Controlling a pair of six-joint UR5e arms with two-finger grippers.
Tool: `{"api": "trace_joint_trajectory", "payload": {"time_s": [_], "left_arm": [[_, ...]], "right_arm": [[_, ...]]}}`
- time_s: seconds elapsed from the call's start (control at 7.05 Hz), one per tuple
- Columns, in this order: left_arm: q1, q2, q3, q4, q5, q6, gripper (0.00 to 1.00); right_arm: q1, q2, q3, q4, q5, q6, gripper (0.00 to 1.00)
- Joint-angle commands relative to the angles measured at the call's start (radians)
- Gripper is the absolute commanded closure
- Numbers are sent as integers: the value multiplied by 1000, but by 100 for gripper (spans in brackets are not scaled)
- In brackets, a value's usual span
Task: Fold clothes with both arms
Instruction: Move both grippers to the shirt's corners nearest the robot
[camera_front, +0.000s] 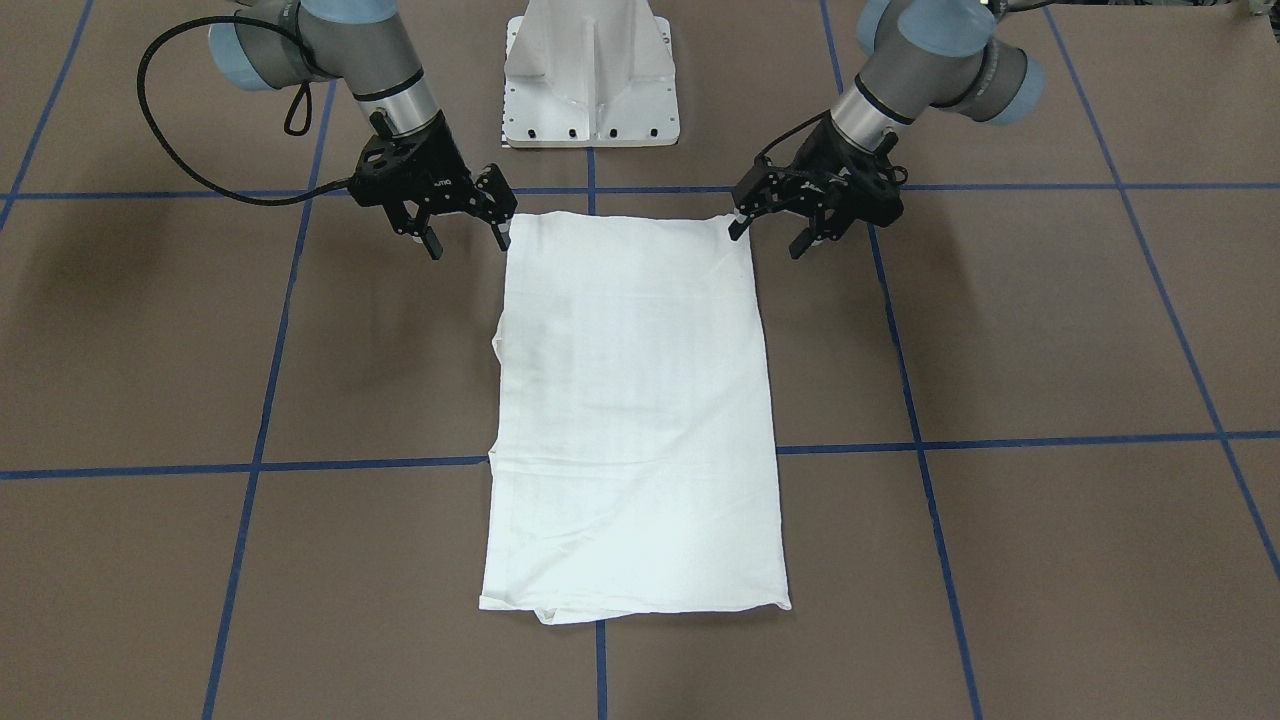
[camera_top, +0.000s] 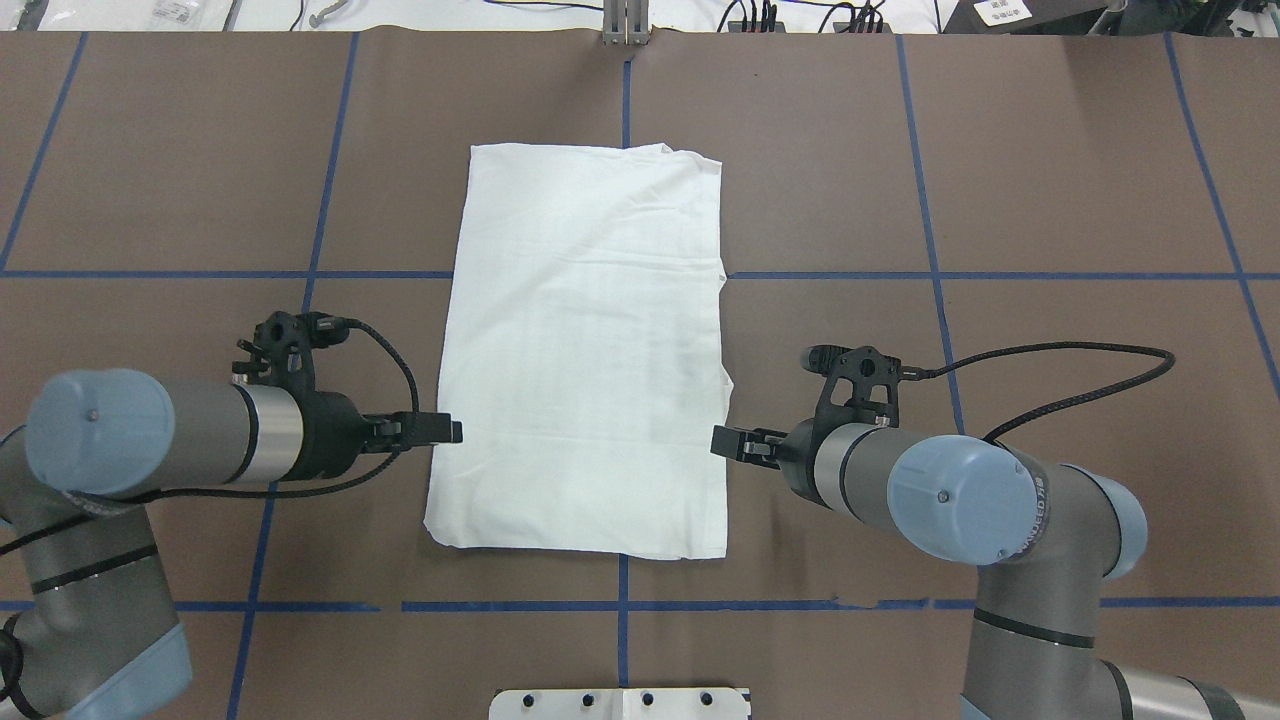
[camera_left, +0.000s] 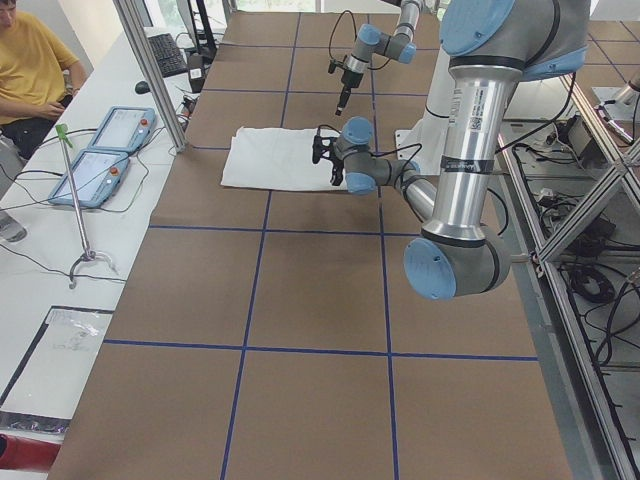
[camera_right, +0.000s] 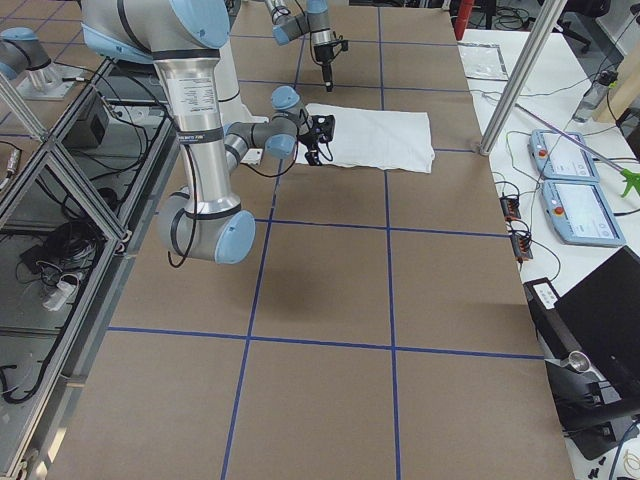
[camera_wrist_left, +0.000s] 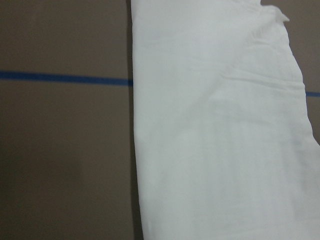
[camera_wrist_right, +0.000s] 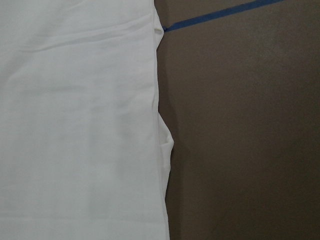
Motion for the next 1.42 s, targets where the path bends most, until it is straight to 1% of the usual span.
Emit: {"api": "trace_joint_trajectory", "payload": {"time_s": [0.0,0.14,0.28,0.43,0.57,0.71,0.85,0.99,1.14,1.28], "left_arm": [[72,2,16,1,60,-42,2],[94,-3,36,1,60,-40,3],[104,-6,54,1,58,-38,6],[111,-6,65,-1,57,-35,13],[112,-7,64,-1,57,-37,35],[112,-10,64,-1,55,-37,67],[118,-10,64,-1,55,-35,97],[118,-10,59,-1,54,-34,100],[118,-10,52,-1,55,-34,100],[118,-10,50,-1,57,-35,100]], "right_arm": [[-8,-1,0,1,-12,2,0],[-10,-1,0,1,-19,2,0],[-12,-1,0,1,-21,2,0],[-12,1,0,1,-21,2,0],[-13,2,0,1,-21,2,0],[-16,2,0,1,-22,2,0],[-28,2,0,1,-39,6,0],[-42,8,0,0,-45,47,0],[-70,19,-3,-15,-47,186,1],[-87,56,-3,-76,-45,263,0]]}}
